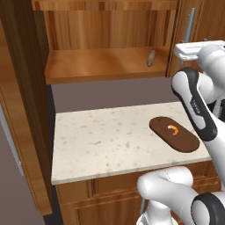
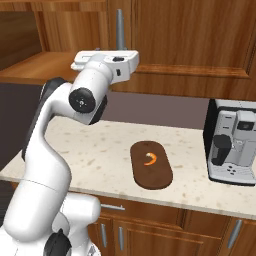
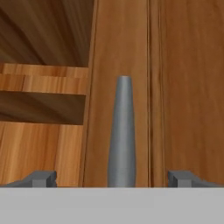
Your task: Open the cabinet, retrieve the rolling pin, and place it next to the meat on the cutting board to prepare for tenderizing.
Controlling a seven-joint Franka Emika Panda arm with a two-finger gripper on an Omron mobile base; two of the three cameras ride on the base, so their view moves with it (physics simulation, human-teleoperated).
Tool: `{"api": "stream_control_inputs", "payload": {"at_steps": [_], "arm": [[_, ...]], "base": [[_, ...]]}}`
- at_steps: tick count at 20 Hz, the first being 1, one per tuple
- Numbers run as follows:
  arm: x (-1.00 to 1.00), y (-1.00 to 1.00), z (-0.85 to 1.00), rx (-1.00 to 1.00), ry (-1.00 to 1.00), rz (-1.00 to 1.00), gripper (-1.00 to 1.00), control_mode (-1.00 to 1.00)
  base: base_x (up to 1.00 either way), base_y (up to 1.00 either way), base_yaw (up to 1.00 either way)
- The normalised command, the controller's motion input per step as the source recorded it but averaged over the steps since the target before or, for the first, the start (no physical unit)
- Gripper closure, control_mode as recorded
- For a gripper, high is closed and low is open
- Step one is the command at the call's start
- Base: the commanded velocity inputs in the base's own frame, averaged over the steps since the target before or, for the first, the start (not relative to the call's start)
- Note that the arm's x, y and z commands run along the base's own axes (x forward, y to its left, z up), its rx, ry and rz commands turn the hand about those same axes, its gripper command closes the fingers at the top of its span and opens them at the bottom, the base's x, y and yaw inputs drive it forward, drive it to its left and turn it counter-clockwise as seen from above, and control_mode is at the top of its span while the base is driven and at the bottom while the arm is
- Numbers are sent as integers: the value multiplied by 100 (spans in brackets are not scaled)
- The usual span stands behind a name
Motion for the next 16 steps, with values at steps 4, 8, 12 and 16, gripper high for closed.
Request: {"api": "stream_control_inputs", "payload": {"at_steps": [4,8,12,16], "arm": [[25,0,-3,0,-3,0,-100,-100],[14,0,-3,0,-3,0,-100,-100],[10,-2,-2,0,-3,0,-100,-100],[10,-6,0,0,-1,1,-100,-100]], "base": [[0,0,0],[0,0,0],[0,0,0],[0,0,0]]}}
